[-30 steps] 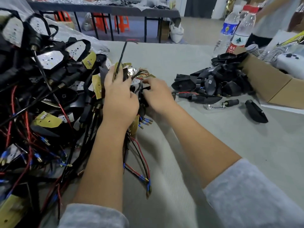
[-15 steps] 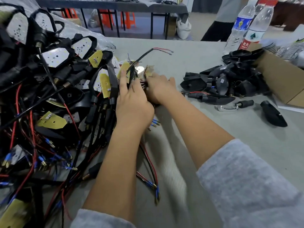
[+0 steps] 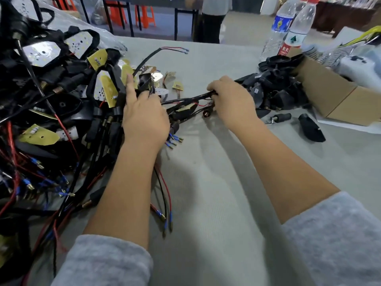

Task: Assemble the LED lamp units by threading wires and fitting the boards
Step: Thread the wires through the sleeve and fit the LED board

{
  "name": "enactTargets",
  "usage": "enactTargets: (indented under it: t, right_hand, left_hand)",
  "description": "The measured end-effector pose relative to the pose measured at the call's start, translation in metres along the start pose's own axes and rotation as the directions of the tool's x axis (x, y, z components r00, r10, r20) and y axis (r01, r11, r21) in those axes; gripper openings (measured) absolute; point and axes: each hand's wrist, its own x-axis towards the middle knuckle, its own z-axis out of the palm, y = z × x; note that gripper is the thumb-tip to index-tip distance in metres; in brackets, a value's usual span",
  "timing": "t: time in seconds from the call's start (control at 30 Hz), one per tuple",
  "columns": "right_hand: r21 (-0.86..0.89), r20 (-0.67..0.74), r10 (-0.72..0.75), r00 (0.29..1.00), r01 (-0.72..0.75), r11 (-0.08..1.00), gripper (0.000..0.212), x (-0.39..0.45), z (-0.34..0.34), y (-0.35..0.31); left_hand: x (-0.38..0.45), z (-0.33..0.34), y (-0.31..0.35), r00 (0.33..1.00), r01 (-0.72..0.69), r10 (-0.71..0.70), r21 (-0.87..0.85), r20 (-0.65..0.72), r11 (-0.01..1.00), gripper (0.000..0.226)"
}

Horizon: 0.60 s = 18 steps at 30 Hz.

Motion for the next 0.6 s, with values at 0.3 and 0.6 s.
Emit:
enactTargets:
  t: [0.3, 0.6]
  right_hand:
    - [0.052, -0.256, 0.088, 0.963, -0.077, 0.996, 0.028, -0.035, -0.038, 0.009]
    - [0.335, -0.446, 0.337, 0.829, -0.195, 0.922, 0.031, -0.063, -0.062, 0.026]
  left_hand:
    - [-0.013, 0.002, 0.036, 0.958, -0.284, 0.253, -0.338, -0.134, 0.897, 0.034]
    - [-0.021, 0.007, 0.047, 0.971, -0.235, 0.238, -0.204, -0.011, 0.950, 0.022]
